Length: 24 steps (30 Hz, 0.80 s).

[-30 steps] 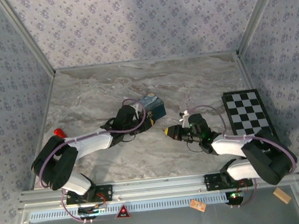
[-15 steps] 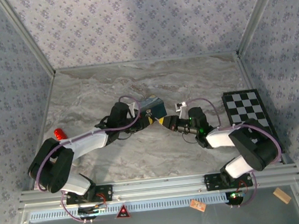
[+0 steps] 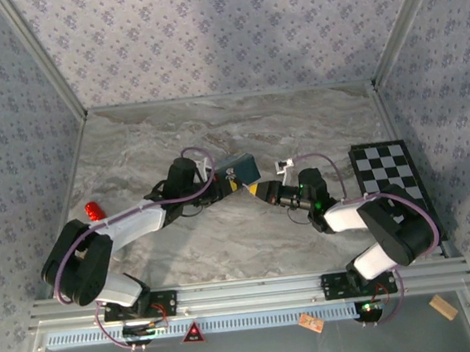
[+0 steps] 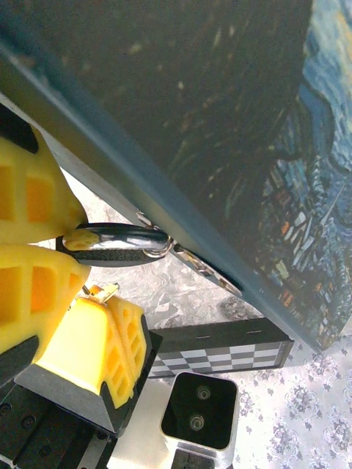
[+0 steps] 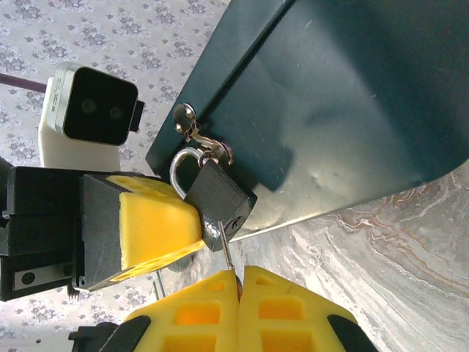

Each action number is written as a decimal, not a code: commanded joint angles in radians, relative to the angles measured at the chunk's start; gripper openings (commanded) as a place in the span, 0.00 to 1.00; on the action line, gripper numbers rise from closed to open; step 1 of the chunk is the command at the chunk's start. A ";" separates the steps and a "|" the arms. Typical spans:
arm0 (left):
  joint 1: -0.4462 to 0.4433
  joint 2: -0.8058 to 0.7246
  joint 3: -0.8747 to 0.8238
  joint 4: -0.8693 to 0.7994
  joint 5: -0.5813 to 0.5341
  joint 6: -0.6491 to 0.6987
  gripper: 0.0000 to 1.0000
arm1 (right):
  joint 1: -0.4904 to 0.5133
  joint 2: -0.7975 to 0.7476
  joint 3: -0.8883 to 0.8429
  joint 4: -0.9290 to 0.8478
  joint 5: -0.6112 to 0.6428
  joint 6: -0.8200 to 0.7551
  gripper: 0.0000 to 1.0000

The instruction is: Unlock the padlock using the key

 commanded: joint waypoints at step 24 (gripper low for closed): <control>0.040 -0.053 0.030 0.090 0.082 0.017 0.00 | -0.002 0.188 -0.002 0.285 -0.082 0.077 0.00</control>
